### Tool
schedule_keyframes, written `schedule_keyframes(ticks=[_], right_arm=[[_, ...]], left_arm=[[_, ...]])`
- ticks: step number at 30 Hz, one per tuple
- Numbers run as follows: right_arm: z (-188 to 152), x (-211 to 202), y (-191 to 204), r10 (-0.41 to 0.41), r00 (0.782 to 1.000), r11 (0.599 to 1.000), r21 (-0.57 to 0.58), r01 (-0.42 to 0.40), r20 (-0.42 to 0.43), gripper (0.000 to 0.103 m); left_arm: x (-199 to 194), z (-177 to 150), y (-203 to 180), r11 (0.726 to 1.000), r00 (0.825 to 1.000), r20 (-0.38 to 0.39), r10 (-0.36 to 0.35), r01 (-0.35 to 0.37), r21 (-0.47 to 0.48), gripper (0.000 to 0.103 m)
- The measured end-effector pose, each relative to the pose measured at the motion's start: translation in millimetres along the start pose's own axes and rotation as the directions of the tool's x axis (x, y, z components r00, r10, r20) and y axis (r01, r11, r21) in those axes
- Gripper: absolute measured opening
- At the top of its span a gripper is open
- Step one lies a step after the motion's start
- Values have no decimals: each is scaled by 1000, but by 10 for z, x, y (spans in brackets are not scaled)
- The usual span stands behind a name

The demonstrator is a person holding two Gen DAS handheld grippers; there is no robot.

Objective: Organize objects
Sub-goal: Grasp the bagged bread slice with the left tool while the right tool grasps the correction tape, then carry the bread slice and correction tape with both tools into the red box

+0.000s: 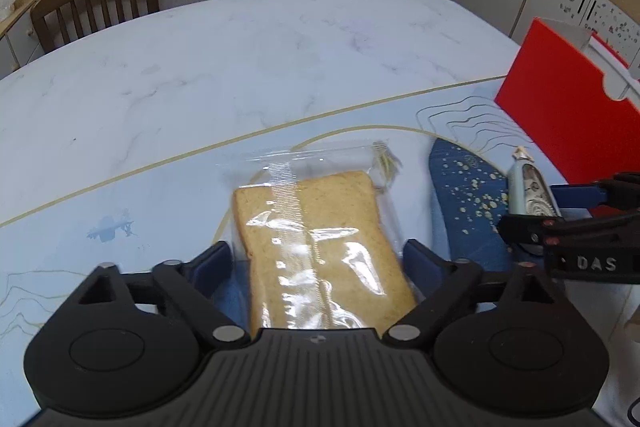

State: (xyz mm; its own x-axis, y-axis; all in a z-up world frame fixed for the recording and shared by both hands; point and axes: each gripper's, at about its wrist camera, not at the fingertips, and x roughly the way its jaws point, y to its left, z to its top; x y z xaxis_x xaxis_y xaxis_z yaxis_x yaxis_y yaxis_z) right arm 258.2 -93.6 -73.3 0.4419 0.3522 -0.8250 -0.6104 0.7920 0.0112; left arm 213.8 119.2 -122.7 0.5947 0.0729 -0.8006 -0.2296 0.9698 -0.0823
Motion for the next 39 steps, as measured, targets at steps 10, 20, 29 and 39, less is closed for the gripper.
schedule_keyframes(ticks=[10,20,29,39], right_arm=[[-111,-180,9,53,999,998,-35,-53,5,59],[-241,-688,-62,159,987,986,-48,-157,25,59],[-267,-1101,-264,191,980,979,-76,-187,53,59],[-183,-1486,-714,189,975,978,-110,-176,121,59]], left_arm=[[-167,-124,-107,1000,1000,9,-18,18,-23,74],[-471,-249,-328,996,998,-21,-68,66,-57,73],[-845,-122,-666,997,996,46,-78,79,-8,73],[-1070,77,-1111,996,990,106,-95,94,13,73]])
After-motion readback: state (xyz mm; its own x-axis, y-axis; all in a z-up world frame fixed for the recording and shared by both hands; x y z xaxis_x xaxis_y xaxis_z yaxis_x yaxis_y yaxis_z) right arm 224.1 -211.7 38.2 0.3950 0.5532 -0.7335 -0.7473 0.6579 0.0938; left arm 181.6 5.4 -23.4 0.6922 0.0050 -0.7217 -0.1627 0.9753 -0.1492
